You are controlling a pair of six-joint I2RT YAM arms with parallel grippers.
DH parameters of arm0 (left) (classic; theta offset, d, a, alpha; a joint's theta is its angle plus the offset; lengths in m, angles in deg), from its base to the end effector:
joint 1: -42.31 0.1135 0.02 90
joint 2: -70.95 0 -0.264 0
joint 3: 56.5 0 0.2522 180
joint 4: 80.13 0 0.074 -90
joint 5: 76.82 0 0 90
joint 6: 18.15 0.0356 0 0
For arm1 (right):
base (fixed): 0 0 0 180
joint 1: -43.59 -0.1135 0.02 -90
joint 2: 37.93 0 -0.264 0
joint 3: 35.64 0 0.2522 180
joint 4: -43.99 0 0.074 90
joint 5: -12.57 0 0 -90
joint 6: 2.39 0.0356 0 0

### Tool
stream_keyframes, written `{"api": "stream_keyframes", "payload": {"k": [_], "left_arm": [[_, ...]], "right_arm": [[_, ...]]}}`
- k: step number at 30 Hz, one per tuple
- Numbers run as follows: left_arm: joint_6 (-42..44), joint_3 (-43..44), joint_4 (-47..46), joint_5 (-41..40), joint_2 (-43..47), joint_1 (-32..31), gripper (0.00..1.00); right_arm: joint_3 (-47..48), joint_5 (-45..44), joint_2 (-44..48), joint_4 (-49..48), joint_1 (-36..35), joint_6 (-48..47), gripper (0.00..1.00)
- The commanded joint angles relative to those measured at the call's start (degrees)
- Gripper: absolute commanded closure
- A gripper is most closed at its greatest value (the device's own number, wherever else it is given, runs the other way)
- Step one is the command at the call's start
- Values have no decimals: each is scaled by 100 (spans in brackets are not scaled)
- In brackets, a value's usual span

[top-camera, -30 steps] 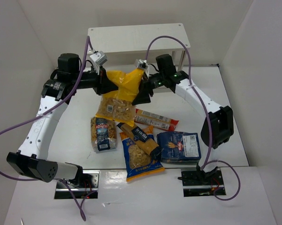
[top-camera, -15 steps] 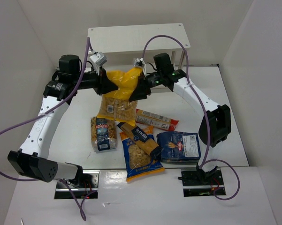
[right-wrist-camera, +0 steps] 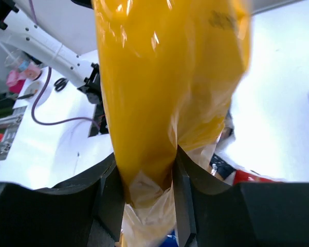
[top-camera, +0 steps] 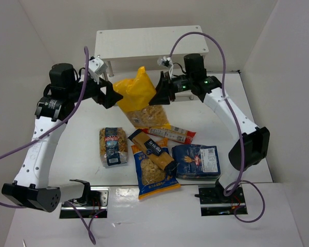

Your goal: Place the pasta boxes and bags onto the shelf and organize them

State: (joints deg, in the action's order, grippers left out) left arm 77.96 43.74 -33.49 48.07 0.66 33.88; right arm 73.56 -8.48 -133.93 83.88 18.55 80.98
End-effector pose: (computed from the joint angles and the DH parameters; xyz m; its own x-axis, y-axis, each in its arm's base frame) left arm 0.2427 -0.0565 0.4583 -0.2120 0.1197 -0.9699 0.6887 0.7224 -0.0614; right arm 0.3218 0.1870 0.3947 -0.2995 -0.1857 -0.9359 -0.9484 -0.0493 0.3132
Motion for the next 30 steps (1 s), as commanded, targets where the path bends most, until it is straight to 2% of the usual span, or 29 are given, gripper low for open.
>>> {"api": "stream_keyframes", "payload": {"k": [1,11,17,26,30], "left_arm": [[206,-61,-195,-211,155,148,0],[426,-719,16,-474,629,455,0],[672,-1106,218,-492,937,509,0],[1611,-1414,376,1080,744,509,0],[1736,-1414,377,1081,691,509,0]], "right_arm": [[107,356,618,-750,122,206,100],[168,-127,618,-653,122,58,100],[-324,-663,618,-653,122,-224,100],[10,-304,566,-600,8,-119,100],[79,-426,680,-425,8,-259,100]]}}
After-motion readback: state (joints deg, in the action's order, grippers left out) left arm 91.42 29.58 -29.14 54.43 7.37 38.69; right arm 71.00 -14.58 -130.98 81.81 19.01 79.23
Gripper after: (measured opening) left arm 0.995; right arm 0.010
